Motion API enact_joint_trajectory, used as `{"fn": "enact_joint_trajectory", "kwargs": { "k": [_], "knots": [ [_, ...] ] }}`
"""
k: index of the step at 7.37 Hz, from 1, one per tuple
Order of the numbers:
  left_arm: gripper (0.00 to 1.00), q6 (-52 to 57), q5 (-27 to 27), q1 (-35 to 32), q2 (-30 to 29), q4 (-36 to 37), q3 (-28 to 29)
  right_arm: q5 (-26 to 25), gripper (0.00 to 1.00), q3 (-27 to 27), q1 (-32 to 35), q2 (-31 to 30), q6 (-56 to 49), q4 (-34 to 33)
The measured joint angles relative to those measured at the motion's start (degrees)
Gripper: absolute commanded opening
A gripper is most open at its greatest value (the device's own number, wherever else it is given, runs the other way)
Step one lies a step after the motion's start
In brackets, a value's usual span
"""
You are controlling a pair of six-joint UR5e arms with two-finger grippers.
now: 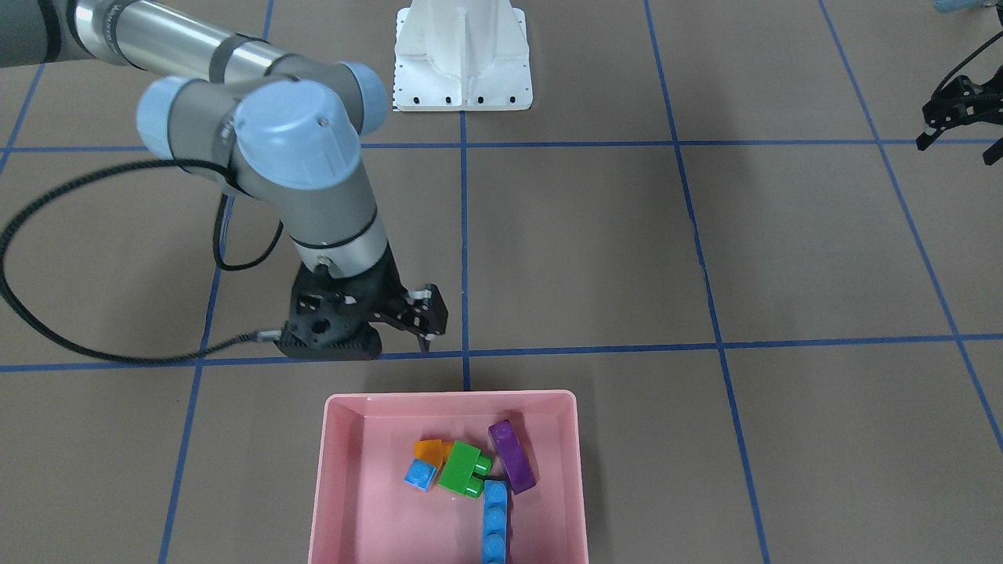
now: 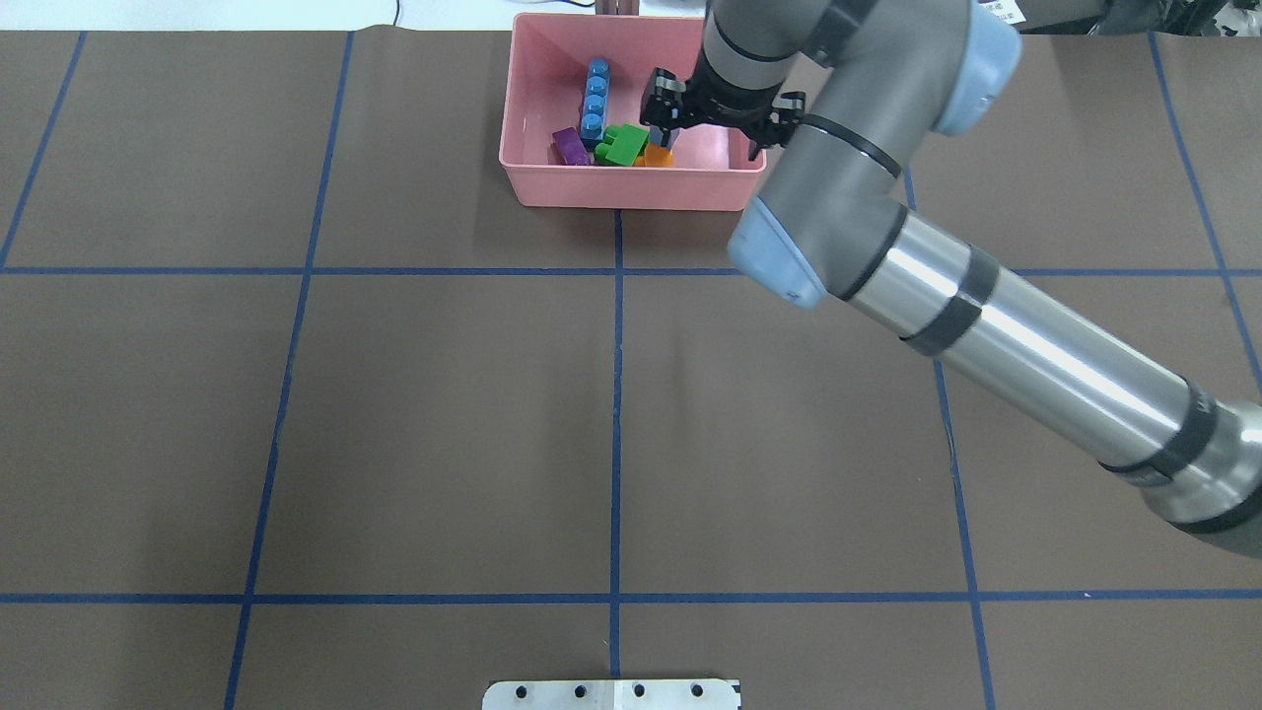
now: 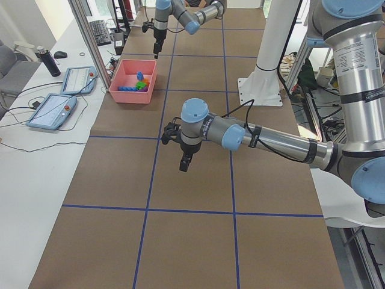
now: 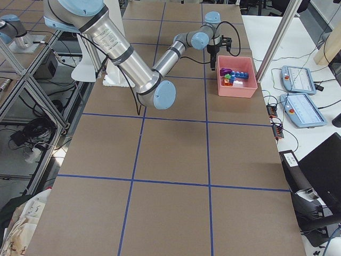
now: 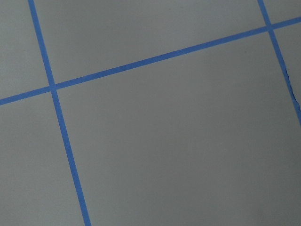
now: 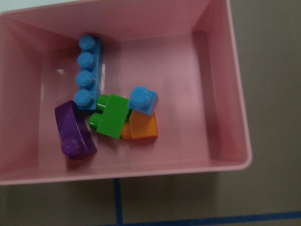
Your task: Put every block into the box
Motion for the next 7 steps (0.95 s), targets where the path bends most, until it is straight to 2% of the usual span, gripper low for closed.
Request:
{"fn": "enact_joint_trajectory", "kwargs": {
  "k": [1,2,3,5,7],
  "knots": [
    [1.0,2.5,0.0,-2.3,0.0,0.1,1.3,0.2,1.0,9.6,0.3,-7.9,-0.6,-2.9],
    [1.0,4.8,0.0,-4.5,-0.1,0.1,3.0,0.5,1.0,16.8,1.4,-15.7,-2.5,-4.0],
    [1.0,6.1,0.0,-5.8,-0.1,0.2,4.2,1.7,1.0,21.0,3.7,-22.3,-6.6,-4.4],
    [1.0,6.9,0.0,-6.6,-0.3,2.4,4.9,7.9,1.0,23.7,12.9,-32.9,-20.6,-4.3],
    [1.0,6.9,-0.1,-6.4,-0.6,5.2,4.7,13.5,1.0,23.0,24.5,-42.4,-39.0,-4.4]
  ]
}}
